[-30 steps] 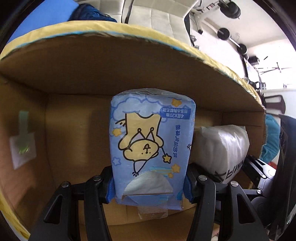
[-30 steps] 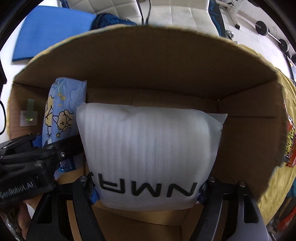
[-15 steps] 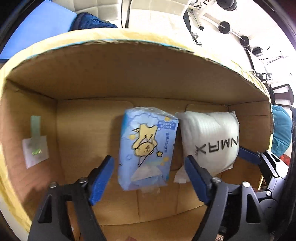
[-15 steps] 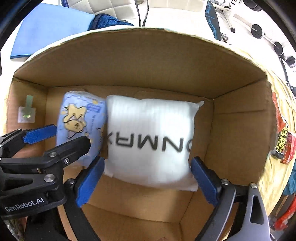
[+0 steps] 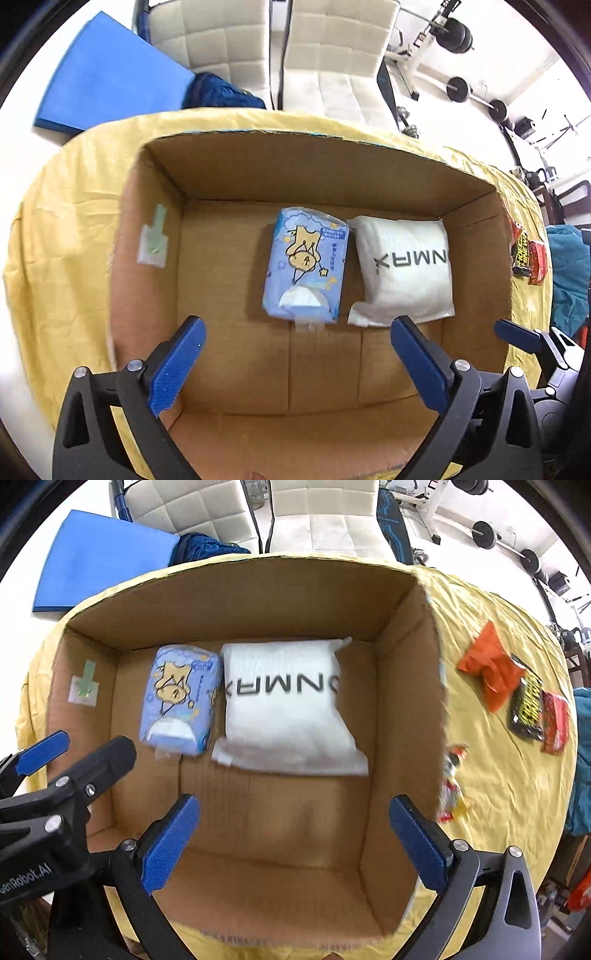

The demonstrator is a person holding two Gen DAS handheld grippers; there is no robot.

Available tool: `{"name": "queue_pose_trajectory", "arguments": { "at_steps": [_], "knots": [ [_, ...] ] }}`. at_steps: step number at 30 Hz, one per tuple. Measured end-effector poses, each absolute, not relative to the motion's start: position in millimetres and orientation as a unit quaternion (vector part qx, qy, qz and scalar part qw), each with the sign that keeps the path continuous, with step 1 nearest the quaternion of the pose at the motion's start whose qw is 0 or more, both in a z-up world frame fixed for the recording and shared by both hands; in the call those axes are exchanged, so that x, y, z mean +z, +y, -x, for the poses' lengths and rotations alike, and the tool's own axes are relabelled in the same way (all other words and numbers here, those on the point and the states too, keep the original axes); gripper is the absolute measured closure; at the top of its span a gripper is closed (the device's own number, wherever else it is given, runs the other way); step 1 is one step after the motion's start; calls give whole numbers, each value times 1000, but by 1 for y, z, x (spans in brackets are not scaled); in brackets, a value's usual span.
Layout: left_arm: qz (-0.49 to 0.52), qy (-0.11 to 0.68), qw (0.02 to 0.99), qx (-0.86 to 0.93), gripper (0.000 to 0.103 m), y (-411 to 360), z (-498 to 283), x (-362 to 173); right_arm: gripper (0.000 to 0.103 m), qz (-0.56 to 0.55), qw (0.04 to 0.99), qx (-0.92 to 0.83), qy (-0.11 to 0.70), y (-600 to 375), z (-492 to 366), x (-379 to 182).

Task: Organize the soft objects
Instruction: 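Open both tools and lift them out of the box, then grasp the orange chip bag with the left tool while the right tool grasps the red snack bag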

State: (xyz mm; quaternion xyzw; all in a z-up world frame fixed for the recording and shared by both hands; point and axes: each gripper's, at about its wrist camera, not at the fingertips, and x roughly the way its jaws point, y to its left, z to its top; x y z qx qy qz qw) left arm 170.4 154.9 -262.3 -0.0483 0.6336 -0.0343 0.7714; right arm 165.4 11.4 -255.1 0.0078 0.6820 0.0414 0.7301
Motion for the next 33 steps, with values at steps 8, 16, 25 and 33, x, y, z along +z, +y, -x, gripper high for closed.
{"name": "queue_pose_trajectory", "arguments": {
  "at_steps": [8, 16, 25, 33],
  "knots": [
    [42, 603, 796, -25, 0, 137, -155, -228, 0, -8, 756, 43, 653, -5, -133, -220],
    [43, 575, 817, -23, 0, 121, -124, -188, 0, -5, 775, 58, 629, -16, -103, -188],
    [41, 555, 830, -25, 0, 88, -107, -153, 0, -19, 783, 86, 616, -49, -85, -160],
    [37, 542, 837, -62, 0, 6, -115, -126, 0, -64, 784, 62, 614, -153, -88, -140]
  ]
}}
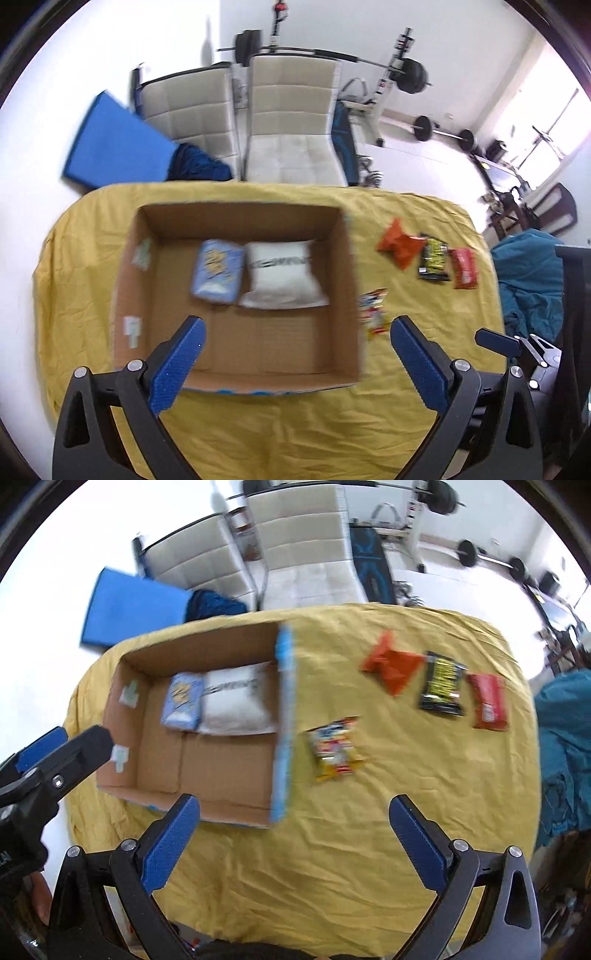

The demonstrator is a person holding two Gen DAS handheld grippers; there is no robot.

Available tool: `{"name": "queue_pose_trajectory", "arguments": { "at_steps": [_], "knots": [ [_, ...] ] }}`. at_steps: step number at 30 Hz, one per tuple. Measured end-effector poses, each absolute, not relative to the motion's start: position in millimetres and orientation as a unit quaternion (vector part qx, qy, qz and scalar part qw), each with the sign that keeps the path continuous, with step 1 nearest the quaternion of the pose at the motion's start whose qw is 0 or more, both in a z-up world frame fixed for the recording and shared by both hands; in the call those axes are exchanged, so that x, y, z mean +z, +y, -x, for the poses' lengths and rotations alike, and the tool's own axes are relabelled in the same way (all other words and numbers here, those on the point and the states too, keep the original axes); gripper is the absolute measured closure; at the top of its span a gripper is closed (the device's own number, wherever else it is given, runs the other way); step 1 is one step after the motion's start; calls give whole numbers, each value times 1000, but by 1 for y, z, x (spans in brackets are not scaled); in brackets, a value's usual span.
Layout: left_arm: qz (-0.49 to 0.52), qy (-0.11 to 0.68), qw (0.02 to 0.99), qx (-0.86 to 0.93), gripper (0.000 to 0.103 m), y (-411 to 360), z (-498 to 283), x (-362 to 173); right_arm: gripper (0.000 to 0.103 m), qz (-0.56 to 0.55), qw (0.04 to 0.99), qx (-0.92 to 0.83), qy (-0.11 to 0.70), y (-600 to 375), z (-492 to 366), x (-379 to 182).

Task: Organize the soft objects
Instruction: 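Grasp the orange chip bag with the left tool while the right tool grasps the red snack bag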

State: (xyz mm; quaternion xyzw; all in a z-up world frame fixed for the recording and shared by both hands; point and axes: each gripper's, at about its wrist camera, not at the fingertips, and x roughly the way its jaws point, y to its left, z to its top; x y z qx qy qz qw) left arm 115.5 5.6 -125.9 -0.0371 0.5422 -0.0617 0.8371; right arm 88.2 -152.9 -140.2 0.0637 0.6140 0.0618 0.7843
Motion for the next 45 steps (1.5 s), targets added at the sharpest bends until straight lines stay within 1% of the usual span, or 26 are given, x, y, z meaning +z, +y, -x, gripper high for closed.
{"name": "queue_pose_trajectory", "arguments": {
  "at_steps": [5, 9, 14, 15, 16, 17, 18, 21, 23, 26, 27, 29, 30, 31, 32, 33, 35, 39, 40, 42, 45],
  "knots": [
    [21, 557, 824, -102, 0, -72, -145, -133, 0, -68, 786, 3, 615, -248, -108, -140],
    [38, 603, 786, -132, 0, -129, -188, -165, 0, -83, 774, -42, 627, -331, -134, -161],
    [126, 666, 724, -128, 3, -157, -252, -223, 0, -126, 750, -69, 646, -420, -181, -210],
    [142, 676, 713, -120, 7, -160, -266, -237, 0, -134, 748, -71, 647, -433, -189, -219],
    [156, 684, 704, -108, 8, -162, -279, -249, 0, -141, 744, -75, 649, -447, -201, -232],
    [174, 692, 693, -98, 8, -162, -292, -262, 0, -145, 740, -79, 652, -457, -211, -243],
    [192, 700, 683, -84, 12, -161, -303, -276, 0, -149, 737, -79, 654, -464, -217, -252],
    [226, 719, 655, -57, 15, -162, -327, -312, 0, -162, 724, -76, 667, -478, -242, -283],
    [249, 731, 635, -42, 16, -162, -335, -335, 2, -170, 712, -71, 677, -483, -254, -304],
    [254, 750, 610, -19, 25, -165, -342, -366, 4, -172, 700, -65, 690, -486, -264, -324],
    [253, 755, 604, -15, 31, -168, -344, -374, 5, -170, 697, -62, 694, -485, -265, -328],
    [250, 765, 594, -12, 34, -173, -346, -386, 5, -168, 692, -55, 700, -486, -269, -337],
    [256, 767, 589, -16, 42, -175, -347, -393, 5, -165, 690, -53, 703, -485, -270, -340],
    [261, 768, 585, -18, 51, -176, -348, -395, 5, -164, 686, -51, 707, -484, -271, -344],
    [263, 768, 584, -18, 52, -178, -347, -397, 9, -164, 683, -50, 710, -484, -273, -348],
    [248, 768, 590, -19, 52, -182, -347, -396, 16, -164, 679, -49, 714, -485, -273, -352],
    [193, 766, 613, -27, 52, -192, -348, -389, 24, -167, 669, -45, 722, -487, -272, -361],
    [6, 750, 659, -55, 53, -227, -336, -371, 32, -179, 658, -31, 731, -486, -269, -374],
    [-19, 745, 663, -62, 51, -233, -334, -370, 32, -176, 654, -33, 735, -486, -268, -377],
    [-42, 743, 664, -66, 50, -236, -330, -372, 32, -168, 653, -36, 737, -484, -266, -382],
    [-7, 754, 654, -61, 48, -230, -333, -381, 32, -158, 651, -40, 742, -479, -267, -388]
  ]
}}
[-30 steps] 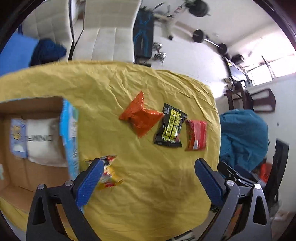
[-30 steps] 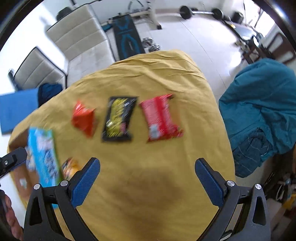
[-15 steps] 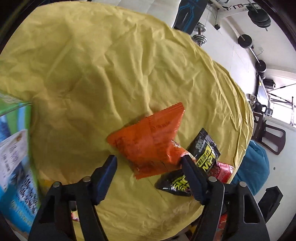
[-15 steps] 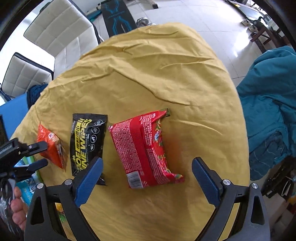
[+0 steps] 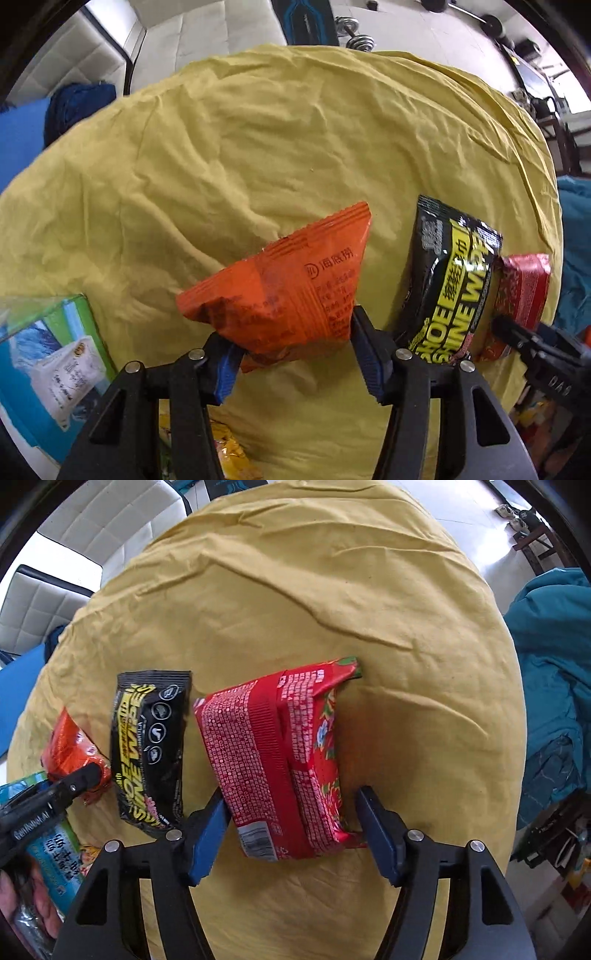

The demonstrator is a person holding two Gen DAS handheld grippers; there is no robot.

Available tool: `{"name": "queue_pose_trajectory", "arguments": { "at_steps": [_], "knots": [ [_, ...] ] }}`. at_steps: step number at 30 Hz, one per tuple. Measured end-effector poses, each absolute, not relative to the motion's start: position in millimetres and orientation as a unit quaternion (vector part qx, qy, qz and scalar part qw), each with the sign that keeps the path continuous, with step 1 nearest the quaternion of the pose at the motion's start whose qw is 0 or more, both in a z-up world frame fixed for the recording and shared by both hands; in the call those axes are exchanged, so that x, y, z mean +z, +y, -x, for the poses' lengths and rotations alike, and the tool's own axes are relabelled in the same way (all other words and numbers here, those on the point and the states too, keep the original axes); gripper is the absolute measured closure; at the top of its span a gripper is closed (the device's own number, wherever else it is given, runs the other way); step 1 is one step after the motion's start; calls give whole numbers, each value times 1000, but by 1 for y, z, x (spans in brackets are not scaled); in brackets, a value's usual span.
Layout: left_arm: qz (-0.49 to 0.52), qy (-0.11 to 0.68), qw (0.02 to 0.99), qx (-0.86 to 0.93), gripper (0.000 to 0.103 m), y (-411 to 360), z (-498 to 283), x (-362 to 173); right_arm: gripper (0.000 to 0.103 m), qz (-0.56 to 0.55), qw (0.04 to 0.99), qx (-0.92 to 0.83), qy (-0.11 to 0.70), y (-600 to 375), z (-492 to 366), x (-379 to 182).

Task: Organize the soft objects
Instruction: 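Grasp the orange chip bag with the left tool while the right tool grasps the red snack bag, then carry the orange bag with the left tool while the right tool carries the red bag into the box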

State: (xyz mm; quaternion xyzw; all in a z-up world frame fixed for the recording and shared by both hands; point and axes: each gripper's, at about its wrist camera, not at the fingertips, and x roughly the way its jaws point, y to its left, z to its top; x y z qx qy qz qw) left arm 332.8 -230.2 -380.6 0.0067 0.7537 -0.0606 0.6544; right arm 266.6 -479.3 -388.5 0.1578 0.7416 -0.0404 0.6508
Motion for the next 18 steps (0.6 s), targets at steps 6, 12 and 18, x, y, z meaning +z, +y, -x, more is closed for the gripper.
{"name": "queue_pose_trajectory", "arguments": {
  "at_steps": [6, 12, 18],
  "knots": [
    [85, 757, 646, -44, 47, -201, -341, -389, 36, -151, 651, -52, 742, -473, -268, -399],
    [76, 743, 664, -41, 57, -190, -334, -382, 53, -144, 659, -64, 736, -460, -267, -404],
    [11, 706, 706, -48, 58, -206, -306, -342, 56, -146, 667, -63, 728, -454, -252, -397]
  ]
}}
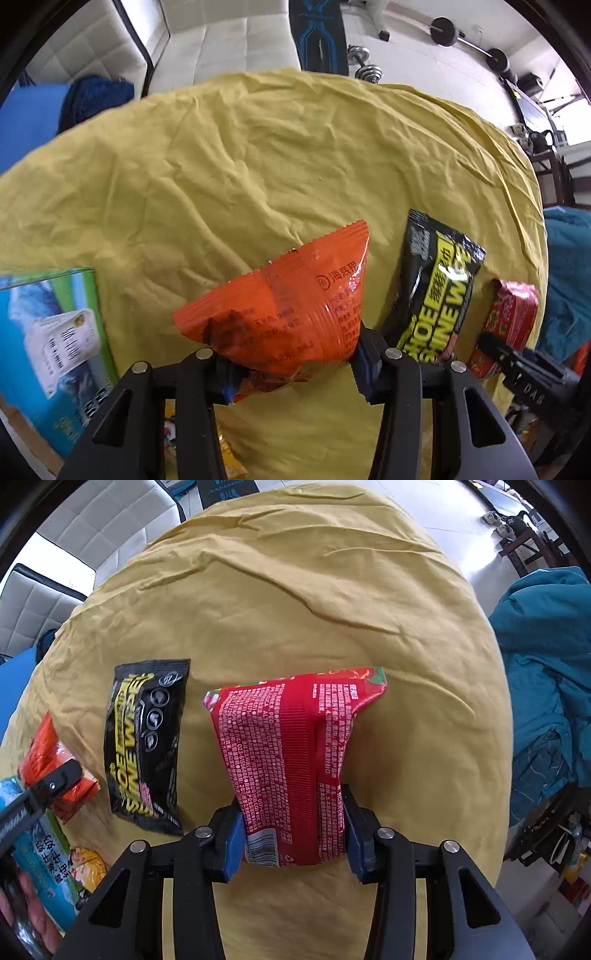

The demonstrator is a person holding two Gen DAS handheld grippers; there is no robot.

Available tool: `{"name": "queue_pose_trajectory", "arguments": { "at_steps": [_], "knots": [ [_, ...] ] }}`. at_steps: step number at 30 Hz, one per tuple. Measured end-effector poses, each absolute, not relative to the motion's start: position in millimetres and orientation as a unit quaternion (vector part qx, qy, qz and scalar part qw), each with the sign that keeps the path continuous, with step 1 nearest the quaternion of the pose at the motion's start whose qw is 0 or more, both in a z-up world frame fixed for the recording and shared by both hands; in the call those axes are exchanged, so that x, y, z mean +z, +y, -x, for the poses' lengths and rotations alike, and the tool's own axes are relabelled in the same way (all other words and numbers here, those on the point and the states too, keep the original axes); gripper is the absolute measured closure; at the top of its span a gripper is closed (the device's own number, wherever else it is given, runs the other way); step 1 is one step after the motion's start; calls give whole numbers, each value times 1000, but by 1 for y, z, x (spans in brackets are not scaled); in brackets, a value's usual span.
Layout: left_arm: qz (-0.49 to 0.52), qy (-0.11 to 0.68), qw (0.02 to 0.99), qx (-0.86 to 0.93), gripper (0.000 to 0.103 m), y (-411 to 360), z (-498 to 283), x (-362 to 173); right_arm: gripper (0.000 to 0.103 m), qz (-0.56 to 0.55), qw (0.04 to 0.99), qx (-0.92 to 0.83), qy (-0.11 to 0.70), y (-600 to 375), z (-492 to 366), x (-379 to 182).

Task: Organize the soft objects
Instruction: 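Carry the orange bag with the left tool while the right tool carries the red bag into the box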

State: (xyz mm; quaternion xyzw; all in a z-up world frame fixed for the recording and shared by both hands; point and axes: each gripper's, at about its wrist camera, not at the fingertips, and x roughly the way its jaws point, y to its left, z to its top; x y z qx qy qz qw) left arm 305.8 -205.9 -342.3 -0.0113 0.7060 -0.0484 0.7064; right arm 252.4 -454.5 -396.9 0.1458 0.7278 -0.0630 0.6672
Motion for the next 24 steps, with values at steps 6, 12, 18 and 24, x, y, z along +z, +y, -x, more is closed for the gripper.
{"name": "queue_pose_trajectory", "arguments": {
  "at_steps": [6, 12, 18, 24],
  "knots": [
    [-35, 667, 742, -59, 59, -213, -270, -305, 57, -145, 680, -58, 716, -449, -232, -380],
    [-24, 649, 757, -75, 59, -219, -242, -280, 57, -151, 695, -48, 701, -435, -204, -354],
    [-20, 621, 779, -85, 59, -218, -215, -239, 57, -156, 713, -17, 683, -422, -172, -305],
    [-12, 601, 794, -89, 59, -204, -197, -214, 57, -152, 736, 22, 659, -391, -146, -257]
  ]
}}
